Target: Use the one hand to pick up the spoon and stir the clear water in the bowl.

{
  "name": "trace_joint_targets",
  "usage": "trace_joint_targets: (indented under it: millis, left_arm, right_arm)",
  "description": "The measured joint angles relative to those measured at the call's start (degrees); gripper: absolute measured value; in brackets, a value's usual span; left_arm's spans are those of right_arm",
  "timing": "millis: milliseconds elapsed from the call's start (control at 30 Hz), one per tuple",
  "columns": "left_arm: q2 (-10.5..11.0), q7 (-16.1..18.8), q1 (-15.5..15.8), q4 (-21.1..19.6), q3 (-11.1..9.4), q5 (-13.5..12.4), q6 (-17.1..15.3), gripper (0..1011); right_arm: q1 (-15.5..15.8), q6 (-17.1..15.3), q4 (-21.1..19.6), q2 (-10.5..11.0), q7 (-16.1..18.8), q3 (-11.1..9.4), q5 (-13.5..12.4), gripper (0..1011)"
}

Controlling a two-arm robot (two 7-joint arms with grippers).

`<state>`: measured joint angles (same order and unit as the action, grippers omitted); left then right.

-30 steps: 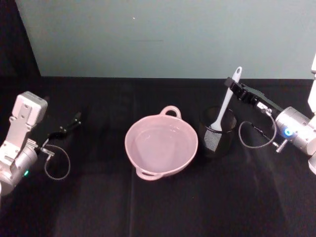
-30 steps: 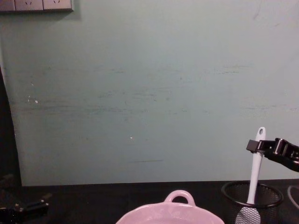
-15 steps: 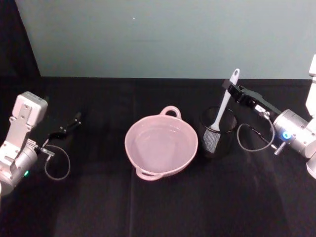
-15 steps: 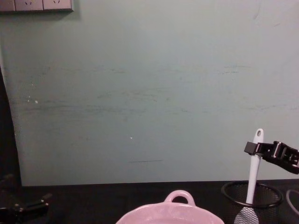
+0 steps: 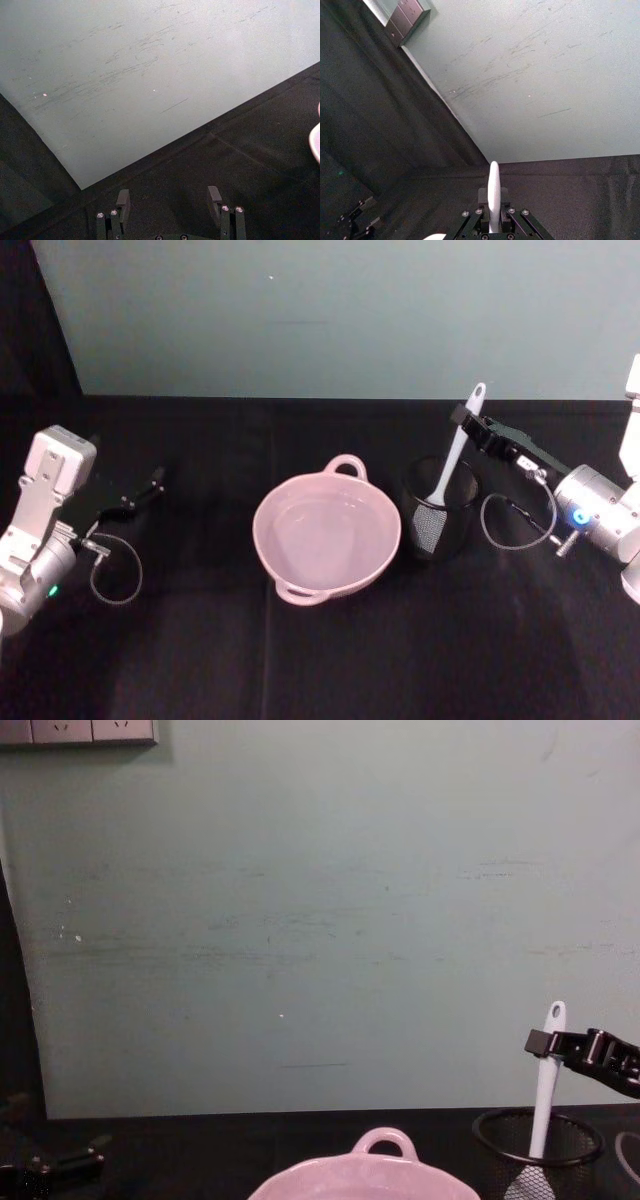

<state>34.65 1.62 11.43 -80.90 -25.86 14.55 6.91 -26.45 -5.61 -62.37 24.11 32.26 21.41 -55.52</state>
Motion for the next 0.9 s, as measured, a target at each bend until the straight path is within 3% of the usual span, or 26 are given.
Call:
trace_joint_targets:
  millis: [267, 900]
  left_arm:
    - [0.0, 0.0, 0.0, 0.0, 0.0, 0.0, 0.0, 1011]
    - [0.0, 0.0, 0.0, 0.0, 0.0, 0.0, 0.0, 1011]
  right_arm:
    - [0.0, 0.0, 0.0, 0.0, -0.1, 0.0, 0.0, 149]
    - [0.0, -0.1, -0.1, 0.0, -0.2, 0.0, 0.1, 758]
